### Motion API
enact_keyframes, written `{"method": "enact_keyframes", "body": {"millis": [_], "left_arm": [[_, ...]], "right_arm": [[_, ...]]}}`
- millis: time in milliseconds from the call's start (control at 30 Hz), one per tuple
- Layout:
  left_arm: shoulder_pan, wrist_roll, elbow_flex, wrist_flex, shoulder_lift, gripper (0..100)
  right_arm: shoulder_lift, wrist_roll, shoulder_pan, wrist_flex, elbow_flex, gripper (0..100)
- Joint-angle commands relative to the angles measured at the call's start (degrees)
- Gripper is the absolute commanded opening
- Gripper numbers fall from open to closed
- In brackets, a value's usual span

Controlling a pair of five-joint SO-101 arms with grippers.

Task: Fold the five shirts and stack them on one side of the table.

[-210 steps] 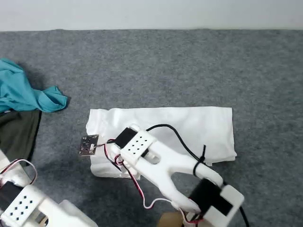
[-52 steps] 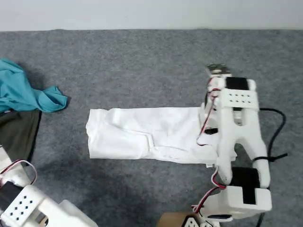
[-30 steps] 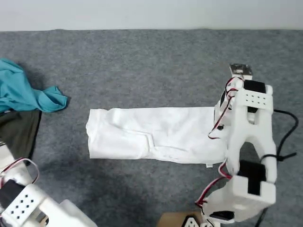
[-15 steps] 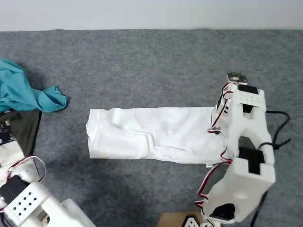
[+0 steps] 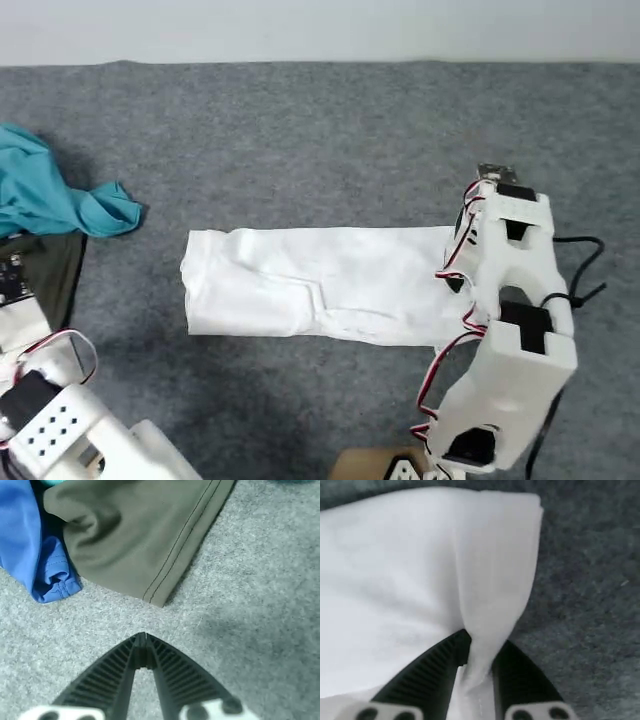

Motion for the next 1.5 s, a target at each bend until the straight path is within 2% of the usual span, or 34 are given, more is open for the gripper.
{"method": "enact_keyframes", "body": {"millis": [0,333,733,1033,1200,1467], "left_arm": [[0.3,-0.5,-0.7,0.3,-1.1,0],[0.2,-0.5,-0.6,0.3,-1.1,0],[0.2,-0.5,-0.6,0.3,-1.1,0],[0.3,-0.5,-0.6,0.4,-1.1,0],[0.4,-0.5,-0.3,0.1,-1.1,0],[0.4,-0.5,-0.2,0.0,-1.1,0]], "right_arm": [[-3.7,-0.2,-3.9,0.2,-0.4,1.0],[-13.1,5.5,-1.7,2.7,-0.4,1.0],[-11.3,14.5,11.6,-0.7,-2.4,1.0],[-5.8,17.7,19.5,-0.4,-9.1,1.0],[-6.6,18.3,16.0,7.9,-12.3,1.0],[-14.4,17.8,0.9,15.9,-14.1,1.0]]}}
